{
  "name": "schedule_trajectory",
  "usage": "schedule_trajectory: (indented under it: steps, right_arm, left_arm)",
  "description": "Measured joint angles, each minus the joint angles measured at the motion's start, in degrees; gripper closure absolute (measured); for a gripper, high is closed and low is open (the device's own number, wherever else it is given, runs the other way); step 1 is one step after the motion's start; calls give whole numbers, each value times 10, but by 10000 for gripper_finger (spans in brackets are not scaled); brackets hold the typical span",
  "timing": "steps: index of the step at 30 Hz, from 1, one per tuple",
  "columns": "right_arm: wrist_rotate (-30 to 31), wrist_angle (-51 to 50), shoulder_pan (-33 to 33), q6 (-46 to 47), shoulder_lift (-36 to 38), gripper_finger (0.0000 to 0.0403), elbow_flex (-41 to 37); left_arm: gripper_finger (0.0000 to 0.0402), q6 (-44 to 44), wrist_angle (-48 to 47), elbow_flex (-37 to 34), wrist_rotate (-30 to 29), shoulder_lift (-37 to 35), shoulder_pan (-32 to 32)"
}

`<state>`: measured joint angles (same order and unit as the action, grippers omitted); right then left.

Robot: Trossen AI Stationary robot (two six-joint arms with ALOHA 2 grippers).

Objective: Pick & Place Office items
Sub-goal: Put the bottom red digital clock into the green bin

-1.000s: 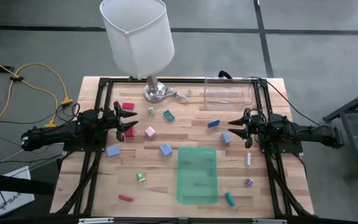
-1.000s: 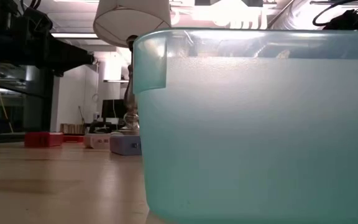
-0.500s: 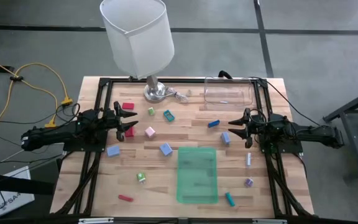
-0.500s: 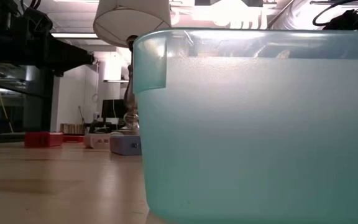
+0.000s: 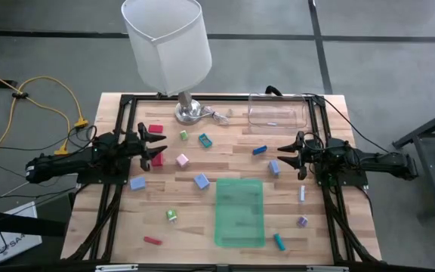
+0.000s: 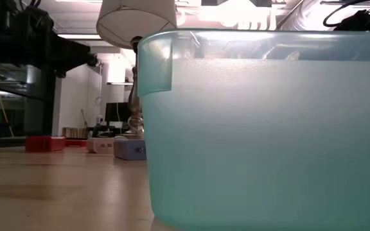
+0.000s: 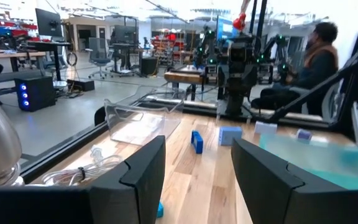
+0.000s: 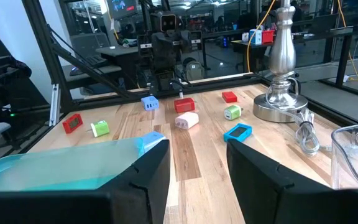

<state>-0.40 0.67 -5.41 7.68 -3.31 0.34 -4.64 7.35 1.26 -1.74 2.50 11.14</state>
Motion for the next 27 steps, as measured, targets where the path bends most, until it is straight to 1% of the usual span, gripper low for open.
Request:
schedule_trajectory:
  steps: [6, 11, 18, 27]
  right_arm:
    - [0, 0, 0, 0, 0, 256, 0]
    - [0, 0, 0, 0, 0, 256, 0]
    - [0, 0, 0, 0, 0, 256, 0]
    - [0, 0, 0, 0, 0, 256, 0]
  left_arm:
    - [224, -3, 6, 0, 2, 0, 0]
    - [224, -1, 5, 0, 24, 0, 0]
    - [224, 1, 4, 0, 27, 0, 0]
    - [224, 49, 3, 0, 26, 0, 0]
